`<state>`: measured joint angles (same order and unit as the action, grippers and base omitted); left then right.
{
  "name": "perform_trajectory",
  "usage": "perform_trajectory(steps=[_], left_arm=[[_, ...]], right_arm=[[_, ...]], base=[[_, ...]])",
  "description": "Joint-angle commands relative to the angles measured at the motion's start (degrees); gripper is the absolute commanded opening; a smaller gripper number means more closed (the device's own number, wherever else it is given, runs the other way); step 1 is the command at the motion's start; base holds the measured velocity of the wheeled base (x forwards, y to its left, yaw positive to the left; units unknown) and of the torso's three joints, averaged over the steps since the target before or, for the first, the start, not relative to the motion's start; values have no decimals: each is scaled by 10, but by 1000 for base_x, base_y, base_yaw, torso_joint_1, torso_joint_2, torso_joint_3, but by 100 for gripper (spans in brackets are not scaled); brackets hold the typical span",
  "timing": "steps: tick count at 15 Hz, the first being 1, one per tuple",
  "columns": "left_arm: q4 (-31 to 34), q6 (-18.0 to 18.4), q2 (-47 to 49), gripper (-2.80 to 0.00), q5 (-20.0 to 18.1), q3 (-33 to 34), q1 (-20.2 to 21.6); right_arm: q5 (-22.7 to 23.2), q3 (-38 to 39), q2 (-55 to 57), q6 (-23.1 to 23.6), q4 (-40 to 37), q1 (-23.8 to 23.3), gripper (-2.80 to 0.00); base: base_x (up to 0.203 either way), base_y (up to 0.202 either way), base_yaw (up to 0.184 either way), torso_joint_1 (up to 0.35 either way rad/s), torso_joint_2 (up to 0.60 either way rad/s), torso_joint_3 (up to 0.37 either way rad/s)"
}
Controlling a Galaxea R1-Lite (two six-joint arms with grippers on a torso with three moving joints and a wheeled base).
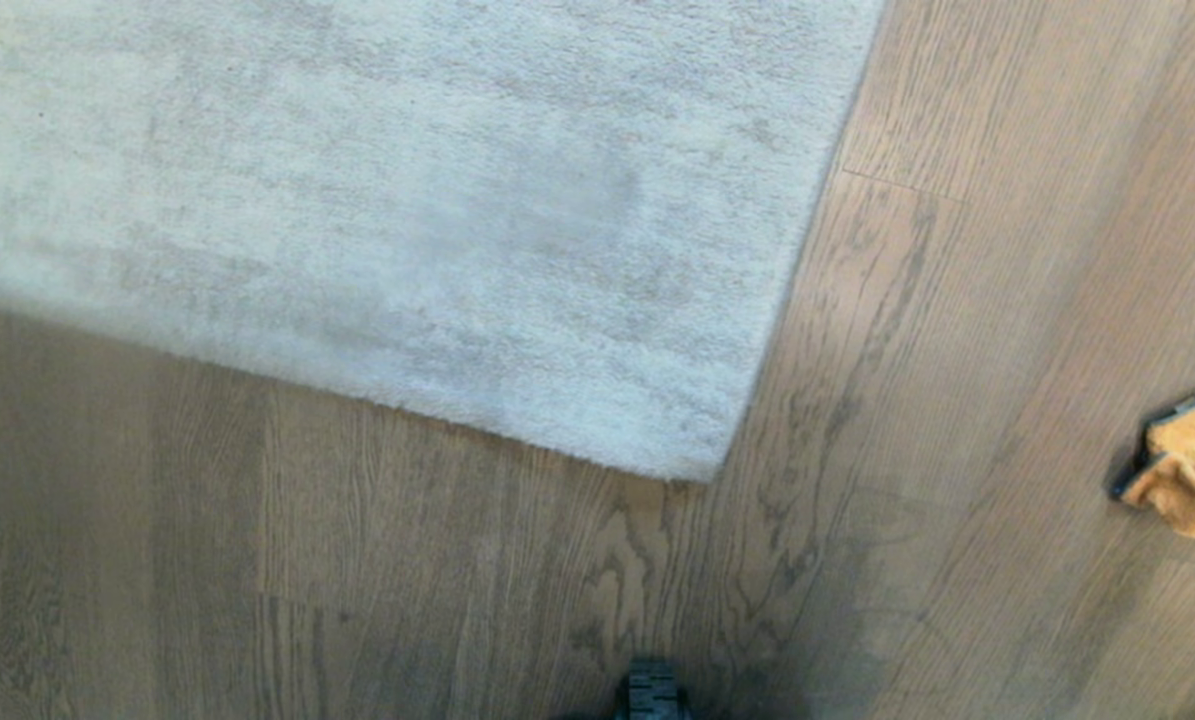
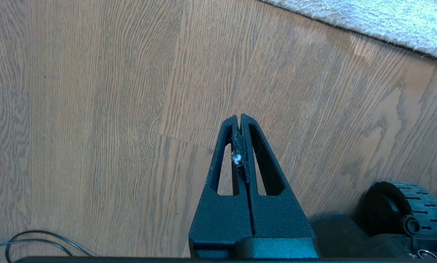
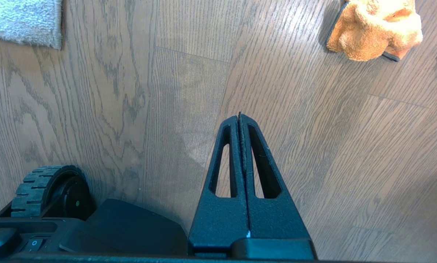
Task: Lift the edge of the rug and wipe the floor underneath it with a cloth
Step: Lift up the carpet
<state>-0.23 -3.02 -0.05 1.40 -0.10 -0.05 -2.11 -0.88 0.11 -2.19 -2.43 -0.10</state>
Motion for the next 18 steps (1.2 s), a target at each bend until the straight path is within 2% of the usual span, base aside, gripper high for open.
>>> perform_trajectory(steps=[1,9,18], left_arm=[[0,-1,0,-280,-1,0,0],[0,1,0,-280,-1,0,0],[0,1,0,-280,-1,0,0]], right_arm=[[0,0,0,0,0,0,-280],[0,0,0,0,0,0,-280],[0,0,0,0,0,0,-280]], base=[[0,0,0,0,0,0],[0,-10,-1,1,0,0],[0,-189,2,2,2,2]])
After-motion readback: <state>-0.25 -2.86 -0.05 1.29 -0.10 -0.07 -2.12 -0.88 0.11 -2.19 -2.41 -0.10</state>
